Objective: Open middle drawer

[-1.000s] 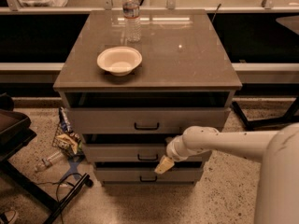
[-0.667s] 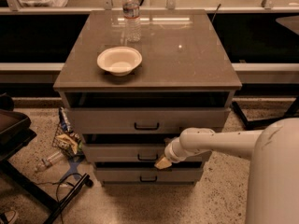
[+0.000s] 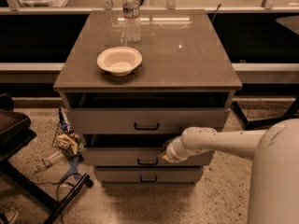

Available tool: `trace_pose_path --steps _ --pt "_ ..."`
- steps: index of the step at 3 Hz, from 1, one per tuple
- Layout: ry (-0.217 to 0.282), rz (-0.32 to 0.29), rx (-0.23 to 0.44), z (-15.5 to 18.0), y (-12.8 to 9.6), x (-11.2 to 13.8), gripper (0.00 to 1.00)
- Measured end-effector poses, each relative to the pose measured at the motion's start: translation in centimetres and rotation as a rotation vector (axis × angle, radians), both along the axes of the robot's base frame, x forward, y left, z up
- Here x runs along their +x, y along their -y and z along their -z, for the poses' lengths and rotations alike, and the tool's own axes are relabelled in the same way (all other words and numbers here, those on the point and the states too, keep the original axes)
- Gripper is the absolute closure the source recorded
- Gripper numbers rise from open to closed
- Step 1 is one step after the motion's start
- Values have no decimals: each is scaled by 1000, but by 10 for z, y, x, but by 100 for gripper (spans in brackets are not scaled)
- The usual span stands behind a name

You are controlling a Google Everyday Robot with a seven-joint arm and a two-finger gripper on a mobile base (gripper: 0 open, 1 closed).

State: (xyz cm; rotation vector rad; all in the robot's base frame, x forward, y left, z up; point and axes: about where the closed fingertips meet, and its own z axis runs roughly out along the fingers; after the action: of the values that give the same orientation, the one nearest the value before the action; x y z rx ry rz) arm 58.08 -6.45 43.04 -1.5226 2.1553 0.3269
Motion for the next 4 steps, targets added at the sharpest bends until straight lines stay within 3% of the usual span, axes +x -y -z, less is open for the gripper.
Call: trace_pose_path --steps 1,2,4 --pt "0 0 0 -2 0 0 100" --pt "0 0 0 -6 0 0 100" --pt "17 -23 -22 -14 4 -31 100"
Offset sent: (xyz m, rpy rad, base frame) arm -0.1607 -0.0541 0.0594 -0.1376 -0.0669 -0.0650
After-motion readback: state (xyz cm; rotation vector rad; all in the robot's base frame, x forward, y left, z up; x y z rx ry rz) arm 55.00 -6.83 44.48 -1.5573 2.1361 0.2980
